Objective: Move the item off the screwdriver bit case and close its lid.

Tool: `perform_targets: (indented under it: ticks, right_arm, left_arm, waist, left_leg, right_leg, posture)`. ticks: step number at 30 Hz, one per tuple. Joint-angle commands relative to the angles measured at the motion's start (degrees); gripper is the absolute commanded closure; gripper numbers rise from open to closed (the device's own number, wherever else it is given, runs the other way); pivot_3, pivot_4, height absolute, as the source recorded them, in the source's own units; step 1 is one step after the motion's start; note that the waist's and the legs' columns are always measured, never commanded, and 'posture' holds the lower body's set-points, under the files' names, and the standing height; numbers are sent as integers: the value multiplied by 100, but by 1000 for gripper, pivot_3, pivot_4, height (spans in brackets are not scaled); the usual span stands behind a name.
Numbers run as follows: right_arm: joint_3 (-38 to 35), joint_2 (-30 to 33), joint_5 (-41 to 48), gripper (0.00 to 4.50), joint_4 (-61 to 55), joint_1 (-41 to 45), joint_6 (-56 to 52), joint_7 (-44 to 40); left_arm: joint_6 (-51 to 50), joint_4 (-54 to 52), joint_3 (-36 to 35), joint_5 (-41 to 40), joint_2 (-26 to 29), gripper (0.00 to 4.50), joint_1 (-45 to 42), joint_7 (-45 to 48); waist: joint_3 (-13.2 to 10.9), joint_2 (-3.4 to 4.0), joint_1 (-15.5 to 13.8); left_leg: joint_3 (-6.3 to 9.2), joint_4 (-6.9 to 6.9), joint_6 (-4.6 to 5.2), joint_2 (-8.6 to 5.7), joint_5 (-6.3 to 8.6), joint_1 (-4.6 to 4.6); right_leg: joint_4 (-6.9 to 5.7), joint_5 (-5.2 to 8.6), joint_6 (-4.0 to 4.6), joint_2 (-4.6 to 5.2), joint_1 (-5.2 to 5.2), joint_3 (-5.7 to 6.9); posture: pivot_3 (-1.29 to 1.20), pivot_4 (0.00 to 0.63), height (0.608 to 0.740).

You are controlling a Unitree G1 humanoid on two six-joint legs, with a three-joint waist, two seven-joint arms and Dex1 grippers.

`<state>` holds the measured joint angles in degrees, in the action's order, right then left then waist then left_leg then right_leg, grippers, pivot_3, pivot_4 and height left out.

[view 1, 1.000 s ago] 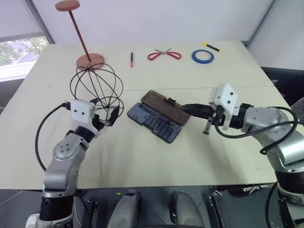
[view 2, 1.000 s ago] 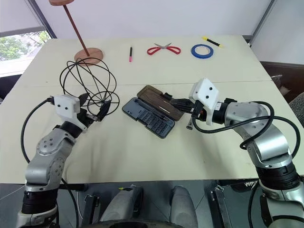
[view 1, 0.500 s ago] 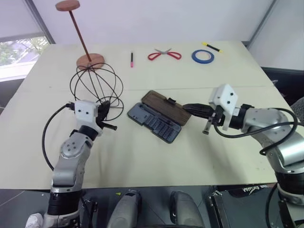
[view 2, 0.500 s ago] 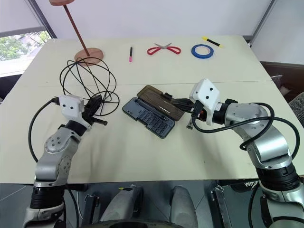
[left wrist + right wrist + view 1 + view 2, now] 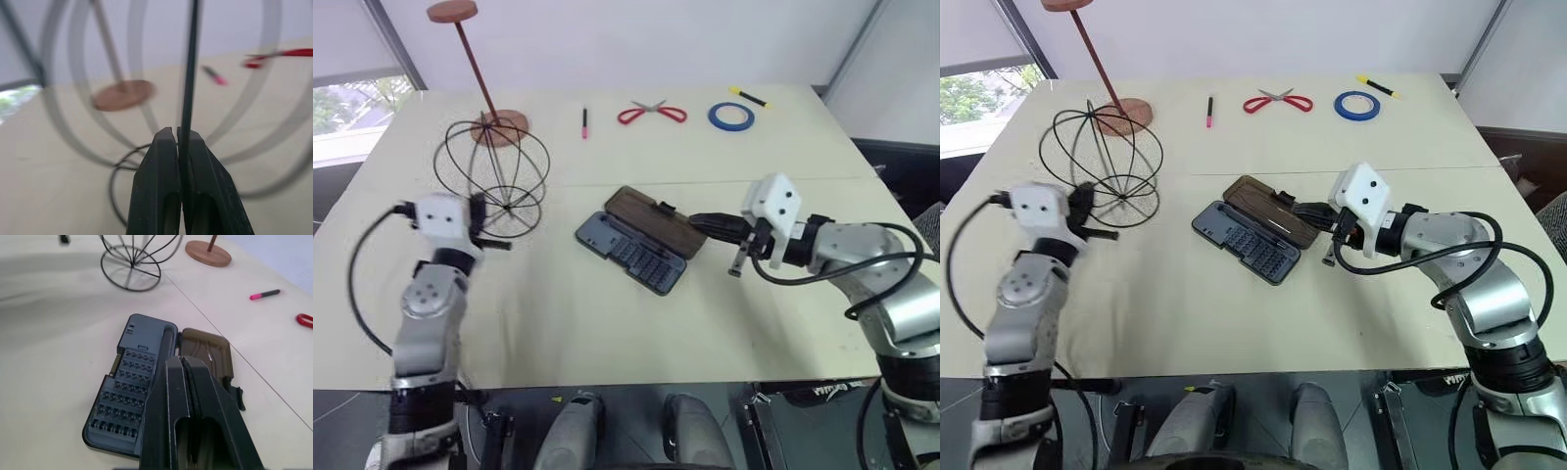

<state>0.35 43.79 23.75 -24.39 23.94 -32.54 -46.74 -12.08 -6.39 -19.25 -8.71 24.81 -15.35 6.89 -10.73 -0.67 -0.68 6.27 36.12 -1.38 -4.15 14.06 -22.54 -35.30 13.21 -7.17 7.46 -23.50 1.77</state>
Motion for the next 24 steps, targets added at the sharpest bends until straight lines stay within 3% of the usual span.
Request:
perform_targets:
  ticks: [1,13,17,24]
  right_arm:
    - [-9,-50,-15,4500,-19,172,128,-48]
    - [82,-65,-45,4500,78,307,164,-180]
    - [102,-59,-58,4500,121,364,172,-249]
    - [184,-91,-99,4500,219,478,205,-363]
  left_arm:
    - [434,447,-590,189,403,4445,-358,-357]
    - [1608,2857,-1846,143,1100,4445,-675,-1467]
    - [1861,3204,-2050,-5,948,4445,-524,-1673]
    - [1628,2910,-2431,-691,132,4445,-150,-2143]
  waist:
    - [0,0,0]
    - [1,-9,-4]
    - [4,-18,-1]
    - [8,-15,1]
  left_leg:
    - [0,0,0,0,0,0]
    - [1,0,-1,0,0,0]
    - [1,0,-2,0,0,0]
    - [-1,0,-3,1,0,7]
  right_leg:
    - [0,0,0,0,0,-1]
    - [0,-3,-4,-2,-1,-1]
    - [0,-3,-5,-1,-1,-1]
    - [-6,-4,-5,4,1,-3]
  posture:
    - [0,150,740]
    - [0,150,740]
    - [0,150,740]
    - [0,150,740]
